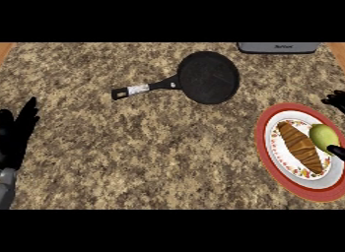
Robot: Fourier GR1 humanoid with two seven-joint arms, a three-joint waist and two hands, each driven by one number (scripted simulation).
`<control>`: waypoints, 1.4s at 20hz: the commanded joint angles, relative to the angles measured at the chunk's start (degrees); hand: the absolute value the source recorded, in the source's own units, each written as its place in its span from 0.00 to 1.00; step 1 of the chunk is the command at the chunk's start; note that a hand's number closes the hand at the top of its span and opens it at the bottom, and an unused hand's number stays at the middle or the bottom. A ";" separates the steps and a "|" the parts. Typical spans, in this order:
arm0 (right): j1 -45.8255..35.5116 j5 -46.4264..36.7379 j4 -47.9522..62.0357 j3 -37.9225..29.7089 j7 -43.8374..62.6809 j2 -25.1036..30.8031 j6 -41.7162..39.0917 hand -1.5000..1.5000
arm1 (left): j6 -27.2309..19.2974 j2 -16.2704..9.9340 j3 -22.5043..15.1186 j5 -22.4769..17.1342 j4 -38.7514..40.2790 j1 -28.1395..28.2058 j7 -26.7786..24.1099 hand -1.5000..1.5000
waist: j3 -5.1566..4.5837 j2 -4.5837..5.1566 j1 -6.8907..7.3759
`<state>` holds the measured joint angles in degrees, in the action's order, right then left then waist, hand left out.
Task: Pick the croissant from the plate and place it in the pan
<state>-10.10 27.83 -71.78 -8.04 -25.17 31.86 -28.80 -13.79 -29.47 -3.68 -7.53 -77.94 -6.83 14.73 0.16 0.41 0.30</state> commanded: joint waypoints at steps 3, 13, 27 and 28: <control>-6.03 -7.38 8.51 -2.04 -7.78 9.94 -10.23 0.00 | 1.03 1.65 -0.60 1.23 2.67 0.97 -2.62 0.50 | -0.09 -0.06 0.71; -7.57 -26.96 -5.34 5.81 -0.46 26.82 -7.46 0.00 | 1.99 0.73 0.73 1.72 4.64 1.43 -4.69 0.50 | -0.28 -0.35 0.61; -8.64 -50.06 -14.28 18.99 7.93 23.31 -5.89 0.00 | 1.60 2.43 1.97 3.88 1.42 2.47 -2.02 0.50 | -0.16 -0.44 0.09; -6.98 -52.07 -14.09 20.25 8.12 21.41 -3.87 0.00 | 3.86 1.44 2.70 2.12 -0.87 4.53 -1.48 0.50 | -0.15 -0.47 0.22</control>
<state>-18.76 -19.24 -85.84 10.48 -17.44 55.16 -33.27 -11.71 -27.60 -2.30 -4.50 -75.91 -5.83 13.57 -0.02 -0.01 0.49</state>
